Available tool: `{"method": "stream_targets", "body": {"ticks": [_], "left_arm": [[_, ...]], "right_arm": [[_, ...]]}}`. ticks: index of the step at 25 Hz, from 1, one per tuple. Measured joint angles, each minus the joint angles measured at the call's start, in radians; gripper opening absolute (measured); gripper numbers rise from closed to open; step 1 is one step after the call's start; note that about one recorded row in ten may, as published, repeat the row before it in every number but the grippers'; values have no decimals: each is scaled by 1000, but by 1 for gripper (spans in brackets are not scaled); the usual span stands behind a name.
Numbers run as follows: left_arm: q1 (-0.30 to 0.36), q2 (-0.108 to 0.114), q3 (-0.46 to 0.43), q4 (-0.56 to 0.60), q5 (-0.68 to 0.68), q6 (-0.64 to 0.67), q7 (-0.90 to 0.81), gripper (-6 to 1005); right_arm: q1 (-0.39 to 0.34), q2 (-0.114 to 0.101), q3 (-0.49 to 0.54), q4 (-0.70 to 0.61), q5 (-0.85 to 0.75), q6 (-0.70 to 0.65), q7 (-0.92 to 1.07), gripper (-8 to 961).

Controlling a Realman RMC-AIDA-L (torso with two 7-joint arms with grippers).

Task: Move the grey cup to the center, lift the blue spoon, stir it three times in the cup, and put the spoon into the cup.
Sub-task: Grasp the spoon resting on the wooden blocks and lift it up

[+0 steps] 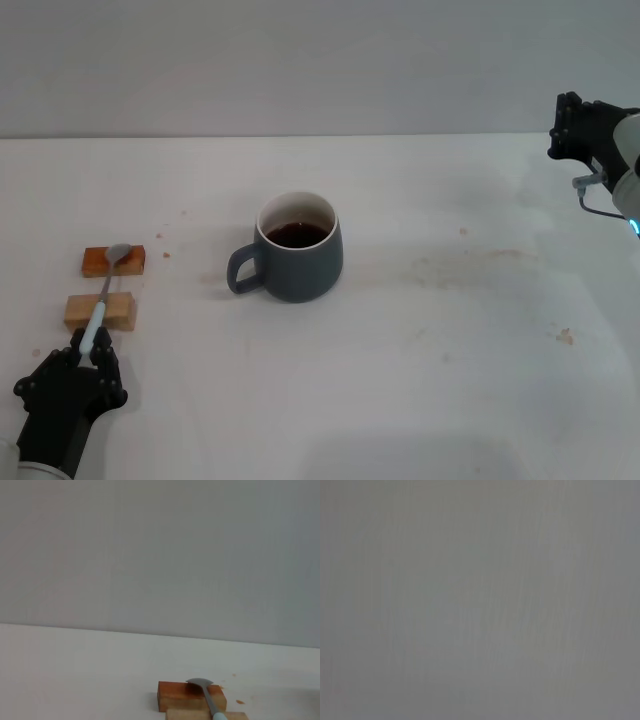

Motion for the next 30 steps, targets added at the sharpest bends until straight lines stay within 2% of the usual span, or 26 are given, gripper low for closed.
{"method": "stream_targets", "body": {"ticks": [20, 24, 27, 28, 30], "left_arm": [[0, 6, -1, -14, 4, 34, 1, 180], [7, 51, -19, -115, 9, 39, 14, 180], [23, 109, -65, -245, 10, -51, 58, 180], [34, 136, -95, -315, 10, -104, 83, 180], [51, 164, -134, -406, 9, -187, 119, 180]], "right_arm": [[-7, 1, 0, 5, -3, 4, 0, 37], [-13, 2, 5, 5, -3, 4, 0, 37], [-17, 2, 8, 5, -3, 4, 0, 37], [-18, 2, 9, 5, -3, 4, 0, 37], [-22, 2, 9, 6, -3, 4, 0, 37]]}}
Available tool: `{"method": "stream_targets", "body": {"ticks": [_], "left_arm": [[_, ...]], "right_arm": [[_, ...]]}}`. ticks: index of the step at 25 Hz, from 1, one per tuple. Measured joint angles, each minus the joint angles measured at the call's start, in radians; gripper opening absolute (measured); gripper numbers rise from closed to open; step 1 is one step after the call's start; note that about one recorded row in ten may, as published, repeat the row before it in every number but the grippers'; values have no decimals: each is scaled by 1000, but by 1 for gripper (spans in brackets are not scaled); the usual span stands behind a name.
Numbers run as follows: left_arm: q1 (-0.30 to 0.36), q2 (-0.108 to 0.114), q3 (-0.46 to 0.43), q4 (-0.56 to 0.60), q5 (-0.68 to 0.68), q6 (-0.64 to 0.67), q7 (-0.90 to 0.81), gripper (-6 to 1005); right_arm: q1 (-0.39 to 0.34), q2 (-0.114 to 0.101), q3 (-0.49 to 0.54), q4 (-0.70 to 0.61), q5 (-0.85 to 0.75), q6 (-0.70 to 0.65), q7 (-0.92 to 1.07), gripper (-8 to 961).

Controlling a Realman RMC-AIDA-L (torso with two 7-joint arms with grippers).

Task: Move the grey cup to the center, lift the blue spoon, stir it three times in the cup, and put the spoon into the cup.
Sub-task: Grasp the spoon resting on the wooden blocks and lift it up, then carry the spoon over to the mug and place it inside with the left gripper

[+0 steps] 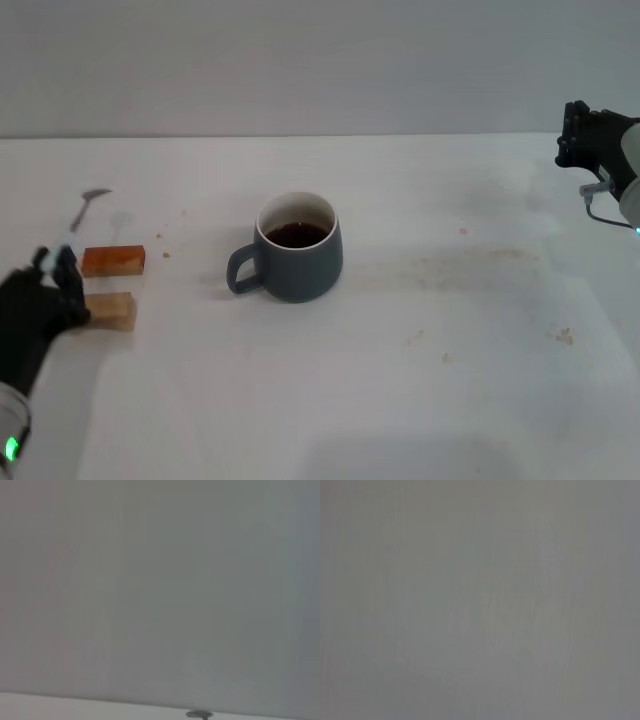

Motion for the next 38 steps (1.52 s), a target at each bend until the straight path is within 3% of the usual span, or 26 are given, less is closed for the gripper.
{"method": "stream_targets", "body": {"ticks": [1, 3, 4, 7, 13, 16, 19, 22, 23, 29, 32, 35, 36, 38], "left_arm": [[19, 24, -43, -52, 0, -54, 19, 180], [19, 24, -43, -52, 0, -54, 19, 180], [71, 57, -149, -195, 12, -202, 60, 180], [108, 60, -217, -268, 58, -273, 70, 180], [192, 13, -386, -458, 195, -511, 72, 180], [198, -1, -436, -511, 214, -623, 74, 180], [199, -35, -547, -609, 233, -834, 85, 180], [197, -44, -571, -632, 233, -881, 92, 180], [192, -86, -661, -724, 235, -1060, 127, 180], [166, -142, -752, -819, 229, -1297, 178, 180], [133, -147, -777, -847, 215, -1403, 181, 180], [126, -147, -782, -855, 212, -1423, 181, 180], [102, -147, -797, -894, 201, -1507, 182, 180], [92, -148, -807, -915, 198, -1554, 182, 180]], "right_arm": [[-3, 0, 0, 1, 0, 0, 0, 37], [-11, 0, 0, 10, 0, 1, 0, 37], [-16, 0, 0, 16, 0, 1, 0, 37], [-28, 0, 3, 24, 0, 2, 0, 38], [-32, 0, 11, 25, 0, 3, 0, 38], [-33, 0, 13, 26, 0, 3, 0, 38], [-35, 0, 22, 26, 0, 3, -1, 38], [-41, 1, 39, 27, 0, 3, -24, 38], [-43, 2, 46, 28, 0, 3, -35, 38], [-47, 6, 62, 25, 3, 3, -54, 38], [-48, 6, 66, 20, 5, 3, -54, 37], [-49, 6, 76, 17, 5, 3, -54, 37], [-49, 6, 78, 17, 4, 3, -54, 37], [-49, 6, 78, 16, 4, 3, -54, 37]]}}
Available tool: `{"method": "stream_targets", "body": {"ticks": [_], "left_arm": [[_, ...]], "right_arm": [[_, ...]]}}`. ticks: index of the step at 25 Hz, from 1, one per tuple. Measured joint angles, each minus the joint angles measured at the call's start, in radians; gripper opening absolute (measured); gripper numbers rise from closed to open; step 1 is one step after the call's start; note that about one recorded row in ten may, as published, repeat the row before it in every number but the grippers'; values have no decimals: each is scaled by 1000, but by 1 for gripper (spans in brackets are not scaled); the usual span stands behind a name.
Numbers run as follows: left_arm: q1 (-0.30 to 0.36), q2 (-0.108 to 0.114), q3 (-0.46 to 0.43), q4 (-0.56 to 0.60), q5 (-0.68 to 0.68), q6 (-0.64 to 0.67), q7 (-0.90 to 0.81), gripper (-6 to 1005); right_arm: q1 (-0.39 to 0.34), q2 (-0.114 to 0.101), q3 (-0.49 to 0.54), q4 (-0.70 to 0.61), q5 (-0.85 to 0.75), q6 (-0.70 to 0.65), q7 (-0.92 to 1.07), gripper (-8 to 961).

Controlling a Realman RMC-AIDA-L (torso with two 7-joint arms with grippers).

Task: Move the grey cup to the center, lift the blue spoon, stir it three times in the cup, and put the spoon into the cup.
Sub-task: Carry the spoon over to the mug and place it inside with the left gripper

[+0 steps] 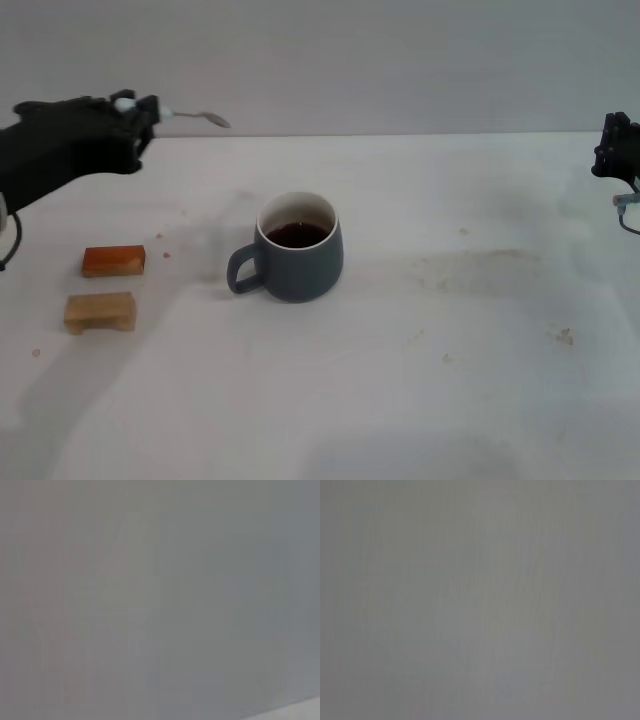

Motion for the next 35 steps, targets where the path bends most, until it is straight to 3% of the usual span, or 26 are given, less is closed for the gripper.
{"method": "stream_targets", "body": {"ticks": [2, 5, 10, 14, 20, 28, 35], "left_arm": [[0, 0, 0, 0, 0, 0, 0, 180], [-69, 0, -68, -7, -63, -152, 12, 180], [-149, -1, -107, 20, -69, -247, 21, 180], [-227, -1, -153, 88, -68, -319, 35, 180], [-293, -1, -158, 180, -84, -352, 92, 180], [-388, 2, -186, 286, -81, -407, 122, 180], [-437, 1, -220, 357, -79, -428, 169, 180]], "right_arm": [[0, 0, 0, -3, 0, 0, 0, 37], [1, 0, 1, -10, 0, -1, 0, 37], [-2, 0, 2, -11, 3, -2, -1, 37], [-12, 0, 2, -10, 4, -4, -1, 37], [-40, 2, 1, 10, 4, -8, -1, 38], [-113, 4, -7, 73, 0, -19, -1, 38], [-244, 5, -6, 202, -1, -43, -15, 37]]}}
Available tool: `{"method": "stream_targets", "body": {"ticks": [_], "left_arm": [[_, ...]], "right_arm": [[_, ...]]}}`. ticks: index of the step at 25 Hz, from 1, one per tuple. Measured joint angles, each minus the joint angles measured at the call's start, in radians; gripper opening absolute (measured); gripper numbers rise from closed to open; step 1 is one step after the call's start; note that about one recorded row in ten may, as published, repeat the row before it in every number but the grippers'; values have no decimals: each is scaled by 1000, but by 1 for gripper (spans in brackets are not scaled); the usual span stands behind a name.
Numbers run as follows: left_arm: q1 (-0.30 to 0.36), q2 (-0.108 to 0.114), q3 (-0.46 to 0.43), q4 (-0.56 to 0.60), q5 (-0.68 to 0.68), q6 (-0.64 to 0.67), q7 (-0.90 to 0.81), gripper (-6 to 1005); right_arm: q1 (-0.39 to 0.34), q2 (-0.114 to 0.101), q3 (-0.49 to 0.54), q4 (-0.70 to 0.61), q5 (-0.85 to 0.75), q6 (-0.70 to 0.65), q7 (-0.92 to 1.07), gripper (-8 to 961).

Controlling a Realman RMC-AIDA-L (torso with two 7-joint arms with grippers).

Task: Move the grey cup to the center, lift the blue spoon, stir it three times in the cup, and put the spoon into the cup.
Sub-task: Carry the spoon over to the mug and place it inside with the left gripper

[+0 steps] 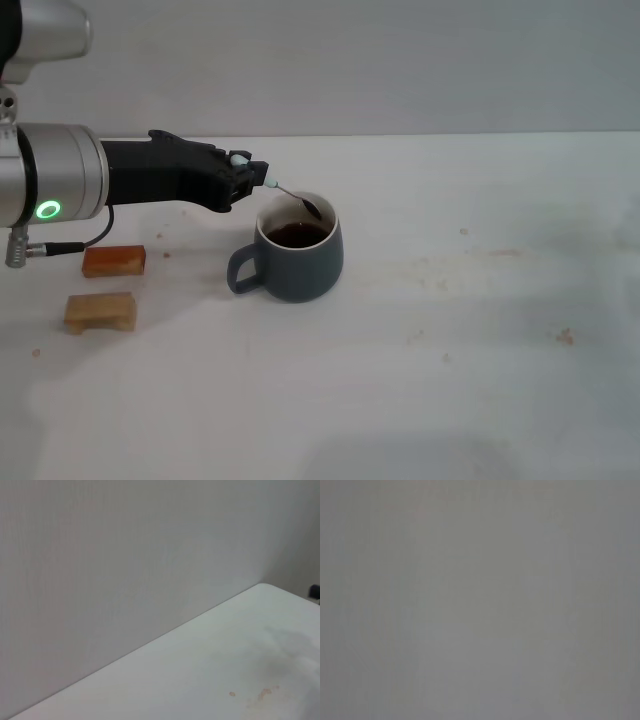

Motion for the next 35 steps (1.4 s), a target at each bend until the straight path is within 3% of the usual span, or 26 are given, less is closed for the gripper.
{"method": "stream_targets", "body": {"ticks": [8, 11, 13, 35], "left_arm": [[-30, 1, -29, 53, -1, -2, 34, 180], [-30, 1, -29, 53, -1, -2, 34, 180], [-64, 2, -62, 126, 1, -12, 68, 180], [-67, 1, -81, 165, 2, -70, 130, 179]], "right_arm": [[-183, 2, 108, 160, 12, -20, -32, 38], [-214, 2, 135, 179, 12, -24, -32, 38], [-250, 3, 148, 211, 12, -24, -32, 38], [-265, 4, 149, 224, 8, -26, -33, 38]]}}
